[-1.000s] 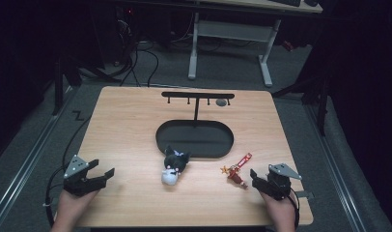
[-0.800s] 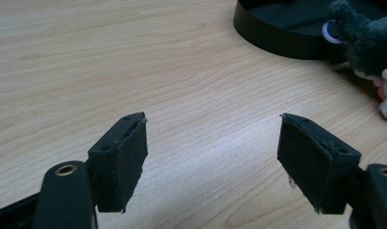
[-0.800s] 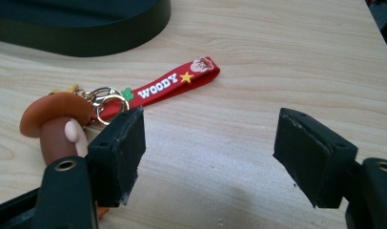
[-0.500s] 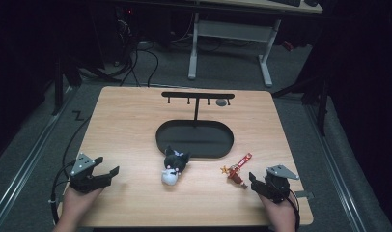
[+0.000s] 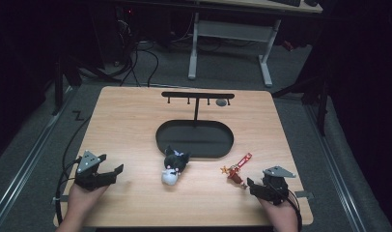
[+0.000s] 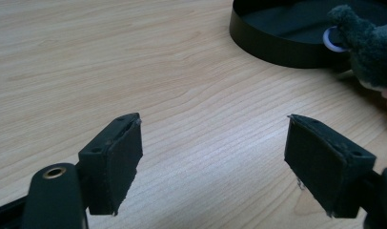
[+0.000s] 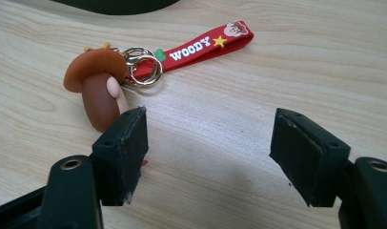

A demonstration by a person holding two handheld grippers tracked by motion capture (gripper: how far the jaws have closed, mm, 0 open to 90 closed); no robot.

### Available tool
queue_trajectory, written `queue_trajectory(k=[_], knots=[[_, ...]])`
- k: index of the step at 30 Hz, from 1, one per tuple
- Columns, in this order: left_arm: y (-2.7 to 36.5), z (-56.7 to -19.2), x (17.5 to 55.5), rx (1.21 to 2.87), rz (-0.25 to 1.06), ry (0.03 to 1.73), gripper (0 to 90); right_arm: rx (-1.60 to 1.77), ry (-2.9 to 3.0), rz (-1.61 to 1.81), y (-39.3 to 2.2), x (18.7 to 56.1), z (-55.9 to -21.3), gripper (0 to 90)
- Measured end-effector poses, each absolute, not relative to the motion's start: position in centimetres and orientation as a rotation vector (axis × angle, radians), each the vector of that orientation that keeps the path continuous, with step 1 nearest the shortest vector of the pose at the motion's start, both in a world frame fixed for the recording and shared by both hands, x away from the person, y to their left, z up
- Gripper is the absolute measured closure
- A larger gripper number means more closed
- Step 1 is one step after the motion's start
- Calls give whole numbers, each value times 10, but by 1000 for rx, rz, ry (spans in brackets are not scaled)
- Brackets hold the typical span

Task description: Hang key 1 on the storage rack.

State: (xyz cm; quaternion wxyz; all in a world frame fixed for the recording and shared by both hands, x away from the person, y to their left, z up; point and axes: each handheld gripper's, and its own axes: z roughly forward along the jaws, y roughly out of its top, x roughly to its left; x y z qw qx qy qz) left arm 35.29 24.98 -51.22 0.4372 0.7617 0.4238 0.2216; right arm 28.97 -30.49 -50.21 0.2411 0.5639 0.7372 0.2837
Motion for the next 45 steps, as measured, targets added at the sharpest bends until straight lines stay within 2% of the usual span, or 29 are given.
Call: queue_trajectory(k=[22,45], knots=[[250,-510,354,1882,513,992,207,1702,2105,665,-308,301,-488,290],[246,-511,355,1912,500,973,207,1649,2279,417,-303,313,-476,294]])
